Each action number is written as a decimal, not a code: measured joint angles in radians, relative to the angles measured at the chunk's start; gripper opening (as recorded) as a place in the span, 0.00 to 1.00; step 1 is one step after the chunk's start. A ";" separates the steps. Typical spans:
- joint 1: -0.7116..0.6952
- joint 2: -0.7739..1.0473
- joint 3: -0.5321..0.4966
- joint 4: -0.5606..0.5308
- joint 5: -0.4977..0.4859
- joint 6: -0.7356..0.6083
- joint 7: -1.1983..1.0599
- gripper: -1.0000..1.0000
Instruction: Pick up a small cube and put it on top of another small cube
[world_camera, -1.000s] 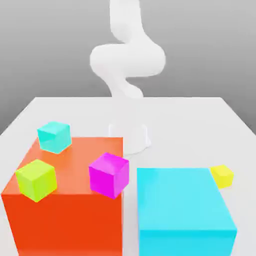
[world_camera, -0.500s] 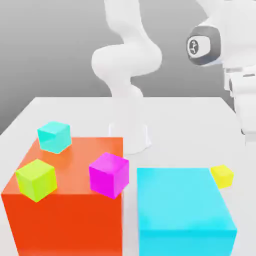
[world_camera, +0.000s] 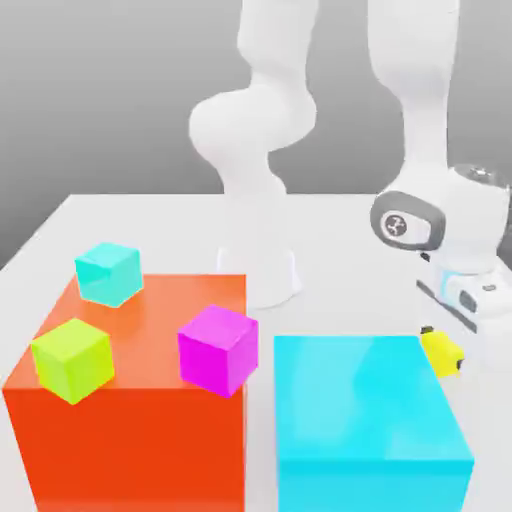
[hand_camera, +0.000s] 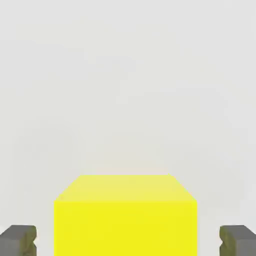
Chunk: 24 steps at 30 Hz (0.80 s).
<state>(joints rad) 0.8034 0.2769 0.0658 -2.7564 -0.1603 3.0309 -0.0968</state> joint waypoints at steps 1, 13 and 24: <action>0.000 0.000 0.000 0.000 -0.001 -0.001 0.001 0.00; -0.114 -0.250 0.038 0.012 0.143 -0.261 -0.089 0.00; -0.449 -0.393 -0.166 0.349 0.138 -0.736 0.014 0.00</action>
<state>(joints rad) 0.3544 -0.1157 -0.1003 -2.4072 -0.0218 2.2950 -0.0825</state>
